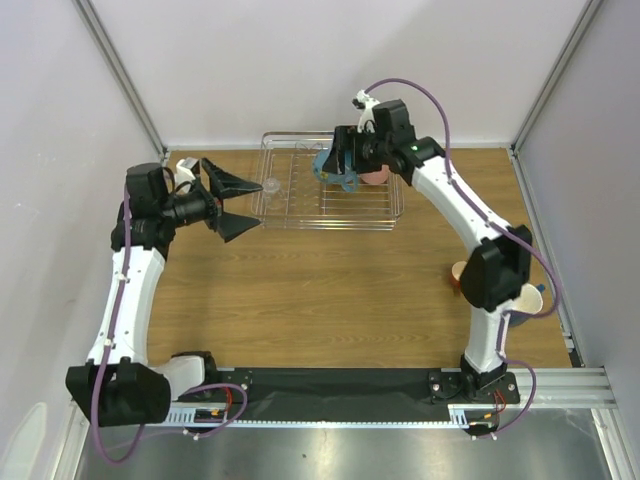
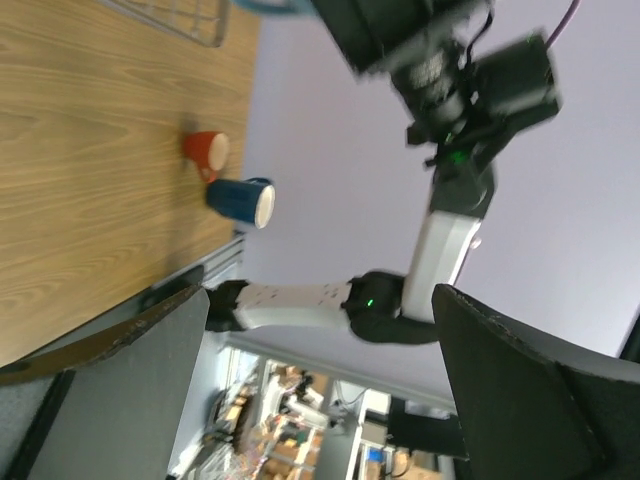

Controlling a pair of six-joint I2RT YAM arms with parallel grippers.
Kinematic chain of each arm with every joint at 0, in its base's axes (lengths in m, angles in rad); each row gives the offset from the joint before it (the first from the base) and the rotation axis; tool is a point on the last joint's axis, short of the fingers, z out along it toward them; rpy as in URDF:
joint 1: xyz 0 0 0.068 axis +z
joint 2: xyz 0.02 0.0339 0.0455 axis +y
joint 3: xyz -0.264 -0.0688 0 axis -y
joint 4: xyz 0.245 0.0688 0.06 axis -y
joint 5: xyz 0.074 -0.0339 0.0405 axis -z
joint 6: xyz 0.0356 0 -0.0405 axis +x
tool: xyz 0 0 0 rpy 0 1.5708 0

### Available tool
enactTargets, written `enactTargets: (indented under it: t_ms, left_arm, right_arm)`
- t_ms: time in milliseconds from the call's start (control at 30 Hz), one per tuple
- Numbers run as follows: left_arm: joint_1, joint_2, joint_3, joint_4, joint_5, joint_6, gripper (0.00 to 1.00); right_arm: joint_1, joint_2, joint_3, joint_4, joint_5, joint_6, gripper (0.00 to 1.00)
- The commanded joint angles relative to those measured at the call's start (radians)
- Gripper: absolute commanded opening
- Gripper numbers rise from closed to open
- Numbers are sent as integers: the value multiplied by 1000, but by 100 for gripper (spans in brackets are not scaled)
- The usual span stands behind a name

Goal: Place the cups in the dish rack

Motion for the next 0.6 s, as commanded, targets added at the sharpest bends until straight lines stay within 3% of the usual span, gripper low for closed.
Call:
enactTargets:
  t_ms: [0, 200, 567]
  left_arm:
    - [13, 23, 72, -112, 45, 174, 100]
    - [21, 71, 139, -169, 58, 240, 99]
    - [41, 135, 228, -251, 71, 305, 100]
  right_arm:
    - [-5, 61, 152, -79, 168, -67, 0]
    - [-6, 245, 356, -186, 266, -103, 0]
    - [9, 373, 414, -206, 353, -123, 0]
